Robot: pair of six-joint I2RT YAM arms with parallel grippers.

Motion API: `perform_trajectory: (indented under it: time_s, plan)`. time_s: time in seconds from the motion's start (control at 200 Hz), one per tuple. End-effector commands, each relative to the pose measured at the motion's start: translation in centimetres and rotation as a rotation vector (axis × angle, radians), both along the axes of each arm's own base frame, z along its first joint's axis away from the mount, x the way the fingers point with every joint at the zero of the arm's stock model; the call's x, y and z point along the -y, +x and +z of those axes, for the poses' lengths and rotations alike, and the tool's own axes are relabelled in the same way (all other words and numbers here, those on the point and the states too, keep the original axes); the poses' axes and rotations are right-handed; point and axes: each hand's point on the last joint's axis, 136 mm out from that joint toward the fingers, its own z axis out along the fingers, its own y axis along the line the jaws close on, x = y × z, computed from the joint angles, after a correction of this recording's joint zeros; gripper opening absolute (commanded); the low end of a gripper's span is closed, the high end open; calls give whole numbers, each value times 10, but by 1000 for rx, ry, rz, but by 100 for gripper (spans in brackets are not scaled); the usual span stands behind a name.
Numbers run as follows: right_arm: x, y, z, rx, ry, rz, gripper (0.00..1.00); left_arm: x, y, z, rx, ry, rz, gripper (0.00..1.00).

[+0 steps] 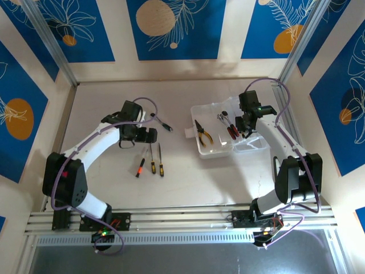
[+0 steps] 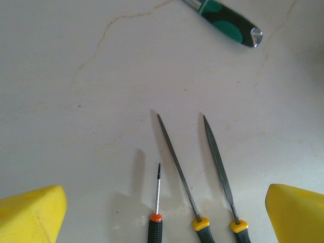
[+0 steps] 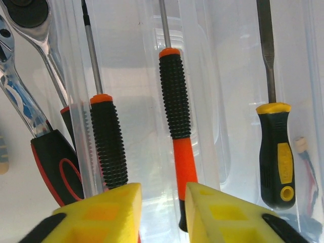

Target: Pack the tool kit

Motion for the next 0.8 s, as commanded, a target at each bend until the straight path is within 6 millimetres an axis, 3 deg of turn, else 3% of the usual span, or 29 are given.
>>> perform_trajectory:
  time_s: [0.0,0.14,0.39,0.55,0.795]
  plan:
    - [2,4,7,16,-18,-10,35,0,-13,-9,-32,-1,0,100]
    - [-2,4,21,54,-13,-2,49,10,-30,-18,-68,6,-29,97]
    - [-26,-2,53,133,17,65,95,32,-59,-48,-167,38,-90,65]
    - [-40,-5,56,144,33,112,99,37,-64,-63,-203,23,-93,46]
    - [-47,-4,48,124,38,133,99,46,-68,-81,-249,29,-113,38]
